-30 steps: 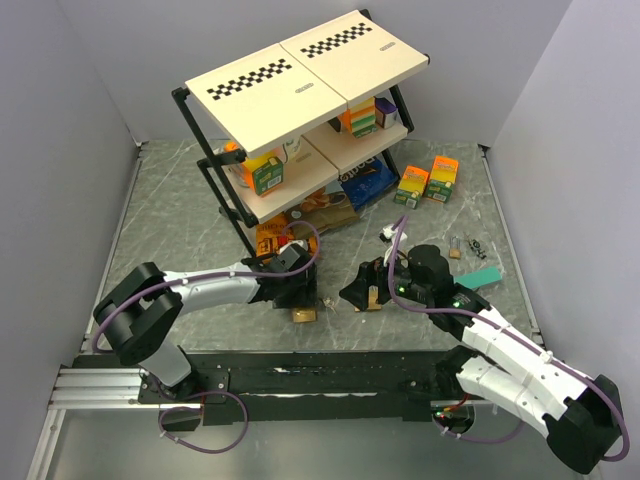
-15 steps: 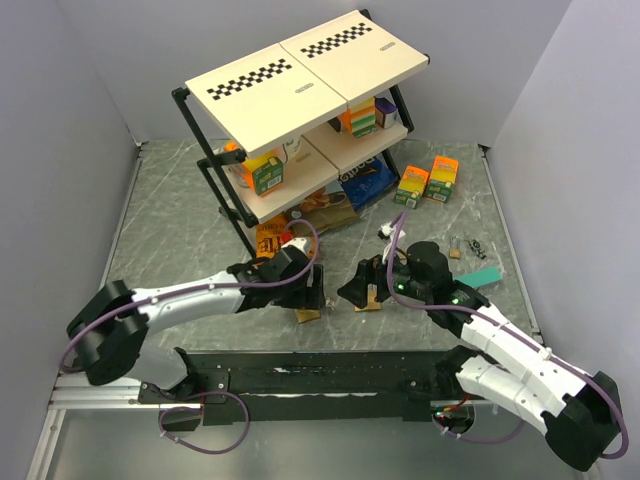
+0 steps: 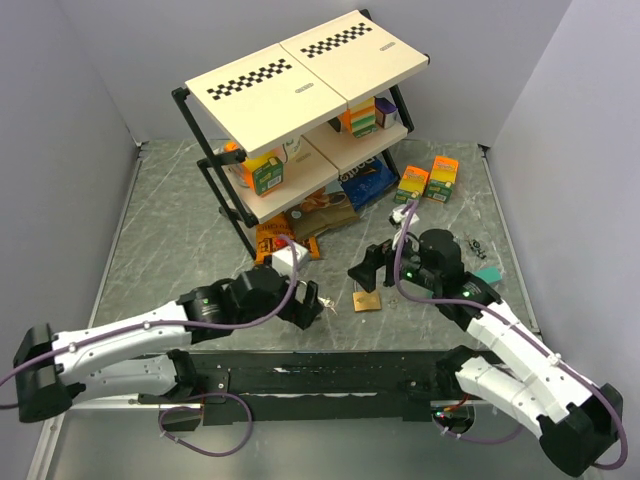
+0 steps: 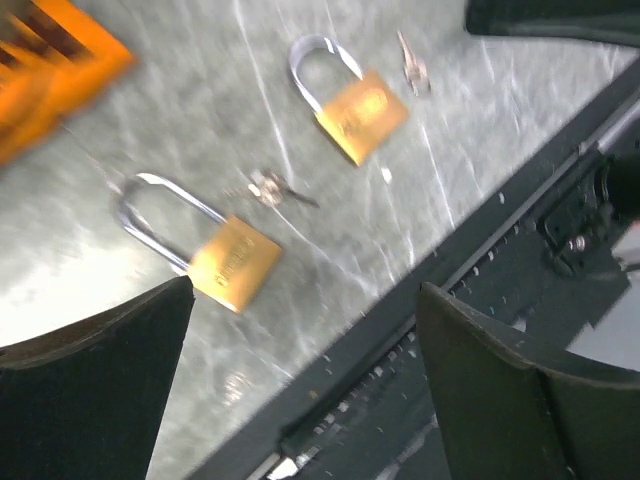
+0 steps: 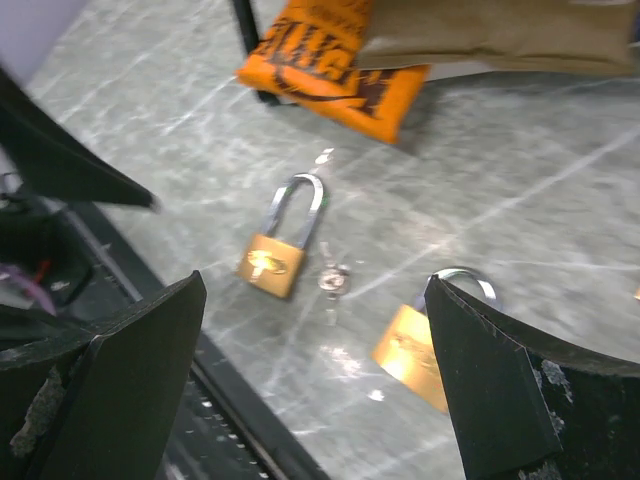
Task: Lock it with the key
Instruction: Reset both arms
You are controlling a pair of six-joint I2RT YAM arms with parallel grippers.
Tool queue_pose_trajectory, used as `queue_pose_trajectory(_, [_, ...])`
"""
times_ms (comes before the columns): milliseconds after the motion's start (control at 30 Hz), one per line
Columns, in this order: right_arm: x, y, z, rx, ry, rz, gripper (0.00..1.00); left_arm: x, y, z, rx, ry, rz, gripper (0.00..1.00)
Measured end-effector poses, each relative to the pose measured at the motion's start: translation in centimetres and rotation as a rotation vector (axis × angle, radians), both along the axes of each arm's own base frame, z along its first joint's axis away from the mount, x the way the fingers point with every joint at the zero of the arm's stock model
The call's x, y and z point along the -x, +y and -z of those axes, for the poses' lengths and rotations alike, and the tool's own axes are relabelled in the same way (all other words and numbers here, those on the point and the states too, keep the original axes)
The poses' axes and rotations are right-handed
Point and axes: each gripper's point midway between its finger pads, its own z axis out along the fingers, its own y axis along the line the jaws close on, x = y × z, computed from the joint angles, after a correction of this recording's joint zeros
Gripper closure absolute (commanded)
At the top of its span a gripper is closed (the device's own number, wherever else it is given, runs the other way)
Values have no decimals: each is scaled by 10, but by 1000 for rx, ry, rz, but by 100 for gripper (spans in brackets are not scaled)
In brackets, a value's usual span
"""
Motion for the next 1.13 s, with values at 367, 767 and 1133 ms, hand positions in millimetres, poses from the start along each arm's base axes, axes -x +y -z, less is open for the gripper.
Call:
queue_pose_trajectory(367, [-18,-48,-29,90,-159,141,1,-58,95,-59,43,-140,-252,4])
queue_pose_trajectory(767, [-37,-106,-36,108,-182,354,1,-107,244,-129,23,-306,-745,4])
queue_pose_trajectory(1133, [-21,-130,-33,81,-206,425,1,-92,279,-117,-145,-304,-839,4])
